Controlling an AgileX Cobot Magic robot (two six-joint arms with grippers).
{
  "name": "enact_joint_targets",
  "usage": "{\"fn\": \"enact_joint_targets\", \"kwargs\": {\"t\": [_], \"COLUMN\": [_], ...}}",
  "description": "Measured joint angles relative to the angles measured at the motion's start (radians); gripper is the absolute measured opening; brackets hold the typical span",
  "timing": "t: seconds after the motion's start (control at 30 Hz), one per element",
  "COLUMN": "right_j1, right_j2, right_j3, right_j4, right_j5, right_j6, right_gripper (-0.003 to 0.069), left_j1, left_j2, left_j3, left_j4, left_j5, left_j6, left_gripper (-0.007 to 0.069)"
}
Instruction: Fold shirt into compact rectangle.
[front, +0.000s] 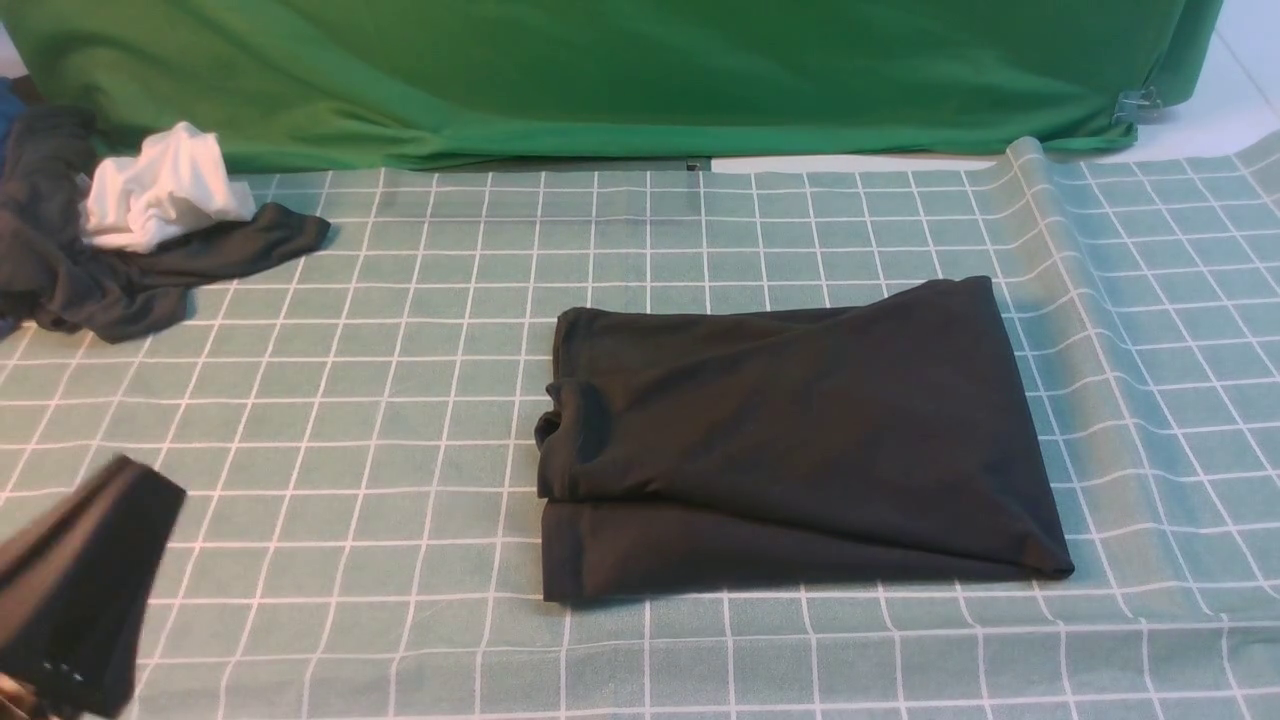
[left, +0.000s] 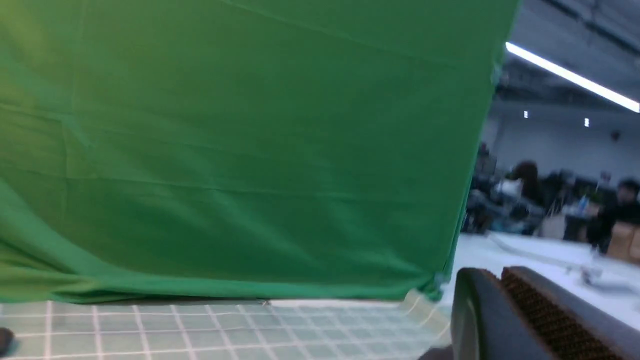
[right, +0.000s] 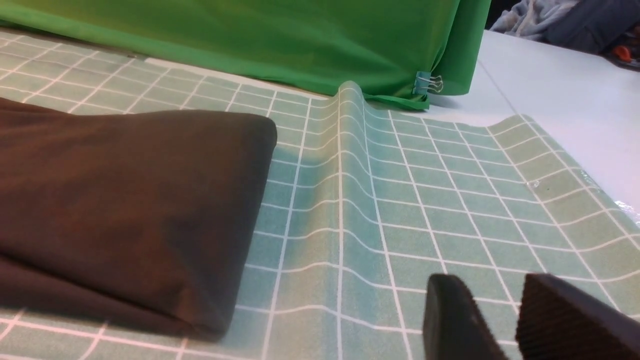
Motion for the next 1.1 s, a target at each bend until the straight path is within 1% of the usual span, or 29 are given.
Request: {"fn": "enact_joint_targets", "kwargs": {"t": [0.1,0.17,0.27,0.37,0.43,0.47,0.5,0.67,0.8,0.9,1.1], "right_j1": [0.000,0.000,0.000,0.000,0.000,0.000,0.000,0.000,0.000,0.000,0.000], "right_j2": [0.000,0.000,0.000,0.000,0.000,0.000,0.000,0.000,0.000,0.000,0.000], "right_j3": [0.000,0.000,0.000,0.000,0.000,0.000,0.000,0.000,0.000,0.000,0.000], "right_j4": [0.000,0.000,0.000,0.000,0.000,0.000,0.000,0.000,0.000,0.000,0.000], "right_j5": [0.000,0.000,0.000,0.000,0.000,0.000,0.000,0.000,0.000,0.000,0.000], "right_j6": [0.000,0.000,0.000,0.000,0.000,0.000,0.000,0.000,0.000,0.000,0.000], "right_gripper": [0.0206,0.0211,0.0215,0.0220,0.0225,0.0225,0.0227,0.0235,0.0237,0.0237,0.0239], "left_j1": [0.000,0.001,0.012,0.064,0.143,0.156,0.214,0.391,0.458,0.477,0.479], "left_j2": [-0.008,-0.008,-0.008,-0.009,-0.040,-0.048,-0.083,-0.178,-0.190,-0.190,-0.190], "left_j3": [0.002,0.002,0.002,0.002,0.002,0.002,0.002,0.002,0.002,0.002,0.002], "left_j4": [0.003,0.004,0.007,0.010,0.020,0.020,0.030,0.053,0.066,0.070,0.071], "left_j5": [0.141,0.201,0.235,0.254,0.300,0.310,0.360,0.505,0.524,0.536,0.566], "left_j6": [0.017,0.022,0.044,0.065,0.065,0.065,0.065,0.046,0.045,0.039,0.039], "left_gripper": [0.0012,0.0012,0.0012,0.0012,0.0012,0.0012,0.0012,0.0012,0.0012,0.0012,0.0012]}}
